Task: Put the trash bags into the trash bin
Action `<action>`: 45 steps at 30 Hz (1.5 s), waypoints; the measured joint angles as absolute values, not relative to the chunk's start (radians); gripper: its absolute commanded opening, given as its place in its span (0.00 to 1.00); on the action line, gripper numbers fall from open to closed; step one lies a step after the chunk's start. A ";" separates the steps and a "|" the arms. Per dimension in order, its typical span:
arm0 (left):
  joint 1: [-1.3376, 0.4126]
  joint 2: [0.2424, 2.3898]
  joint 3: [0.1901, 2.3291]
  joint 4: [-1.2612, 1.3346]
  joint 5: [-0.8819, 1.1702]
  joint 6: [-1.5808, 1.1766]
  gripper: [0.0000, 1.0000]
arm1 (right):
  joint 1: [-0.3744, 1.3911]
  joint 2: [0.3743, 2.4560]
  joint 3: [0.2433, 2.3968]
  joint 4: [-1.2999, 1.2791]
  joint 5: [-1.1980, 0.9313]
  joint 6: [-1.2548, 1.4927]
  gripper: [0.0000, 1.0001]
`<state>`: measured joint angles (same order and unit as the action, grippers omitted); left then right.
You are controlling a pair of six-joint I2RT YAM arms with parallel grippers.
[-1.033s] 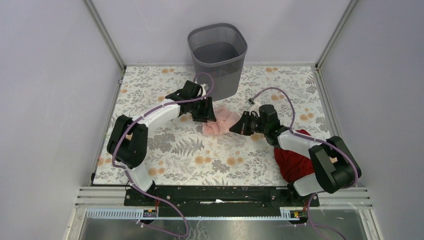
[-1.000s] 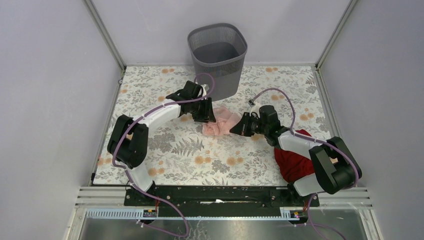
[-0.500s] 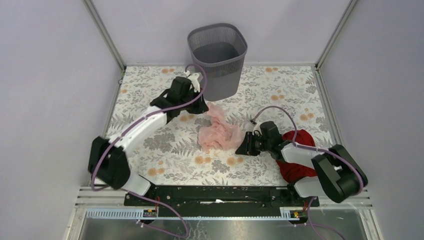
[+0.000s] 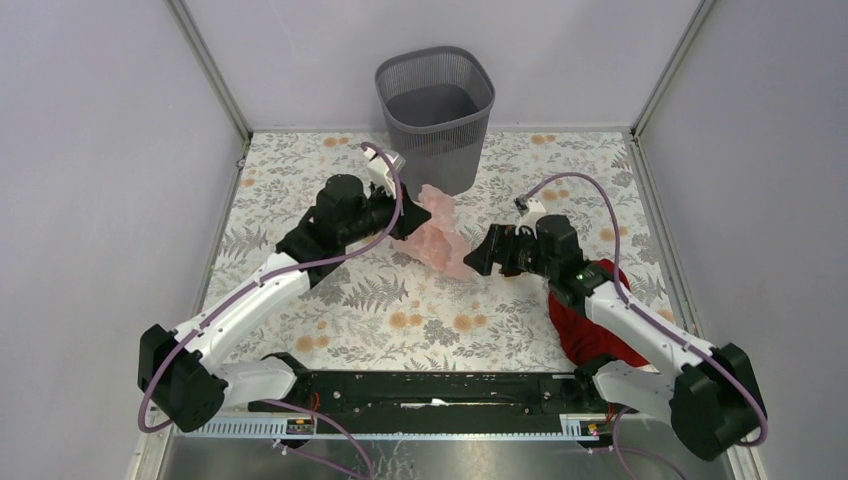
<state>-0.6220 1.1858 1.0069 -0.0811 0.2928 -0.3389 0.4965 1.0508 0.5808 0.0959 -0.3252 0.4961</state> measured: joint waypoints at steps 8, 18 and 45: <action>-0.649 1.163 0.988 -0.069 0.289 -0.332 0.00 | 0.505 1.220 0.651 0.113 -0.315 0.528 0.93; -0.661 1.111 0.939 0.009 0.376 -0.333 0.00 | 0.517 1.167 0.642 0.161 -0.324 0.528 0.94; -0.644 0.386 0.308 -0.114 0.357 -0.773 0.00 | 0.519 0.917 0.577 -0.066 -0.178 0.450 0.97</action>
